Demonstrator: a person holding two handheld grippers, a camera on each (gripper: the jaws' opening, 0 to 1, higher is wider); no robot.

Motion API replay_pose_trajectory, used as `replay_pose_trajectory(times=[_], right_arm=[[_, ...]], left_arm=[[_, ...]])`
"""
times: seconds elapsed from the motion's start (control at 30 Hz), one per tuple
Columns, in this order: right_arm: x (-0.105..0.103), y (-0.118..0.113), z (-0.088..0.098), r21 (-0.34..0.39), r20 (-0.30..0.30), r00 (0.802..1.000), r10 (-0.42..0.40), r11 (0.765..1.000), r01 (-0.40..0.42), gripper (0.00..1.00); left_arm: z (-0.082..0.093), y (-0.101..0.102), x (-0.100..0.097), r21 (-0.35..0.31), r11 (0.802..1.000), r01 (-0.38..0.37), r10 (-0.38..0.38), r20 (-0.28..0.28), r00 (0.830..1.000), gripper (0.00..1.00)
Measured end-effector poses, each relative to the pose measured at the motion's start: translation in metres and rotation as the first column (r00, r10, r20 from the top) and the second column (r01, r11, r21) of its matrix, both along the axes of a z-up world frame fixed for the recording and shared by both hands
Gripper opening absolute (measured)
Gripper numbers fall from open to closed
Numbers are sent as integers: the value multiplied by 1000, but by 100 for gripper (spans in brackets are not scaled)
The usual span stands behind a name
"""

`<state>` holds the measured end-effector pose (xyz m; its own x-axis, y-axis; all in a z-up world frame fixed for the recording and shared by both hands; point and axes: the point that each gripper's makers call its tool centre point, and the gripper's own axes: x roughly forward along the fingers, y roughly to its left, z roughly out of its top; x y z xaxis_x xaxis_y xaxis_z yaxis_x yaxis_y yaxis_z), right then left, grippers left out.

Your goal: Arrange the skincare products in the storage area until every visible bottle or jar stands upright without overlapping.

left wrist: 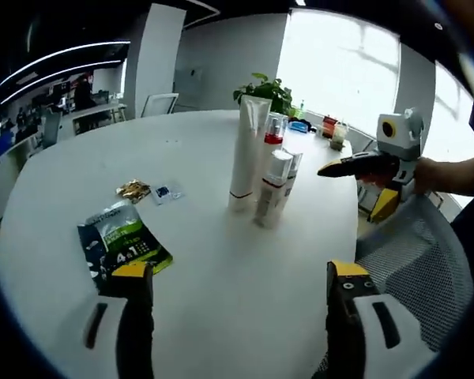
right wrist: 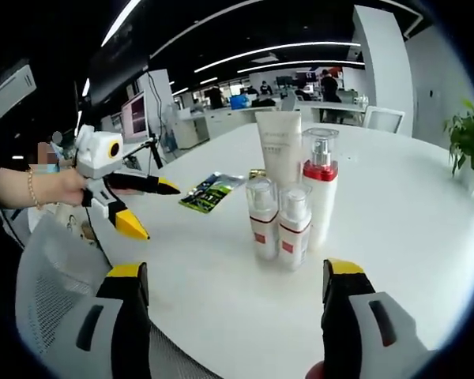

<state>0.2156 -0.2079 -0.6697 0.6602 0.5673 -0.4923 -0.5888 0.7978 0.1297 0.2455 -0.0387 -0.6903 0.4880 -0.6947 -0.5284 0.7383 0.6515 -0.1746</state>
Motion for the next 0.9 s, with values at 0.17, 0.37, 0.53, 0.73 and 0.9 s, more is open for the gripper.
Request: replay_pose_trajectory(times=[0.17, 0.37, 0.53, 0.73, 0.9], right_arm=[[-1, -6, -8, -64, 6, 1000, -4, 998, 4, 90], [1, -6, -6, -78, 29, 1000, -2, 997, 4, 89], [-1, -5, -6, -100, 34, 999, 16, 995, -12, 88], [-1, -8, -4, -84, 45, 999, -2, 996, 6, 86], [-1, -3, -3, -76, 46, 999, 16, 997, -12, 86]], left_arm=[[6, 14, -14, -16, 999, -37, 37, 5, 999, 95], [19, 25, -28, -24, 998, -53, 54, 57, 997, 99], [27, 33, -36, -40, 994, -102, 105, 73, 992, 99], [39, 39, -50, -58, 985, -165, 169, 54, 984, 99], [37, 50, -63, -61, 968, -244, 245, 23, 969, 99]])
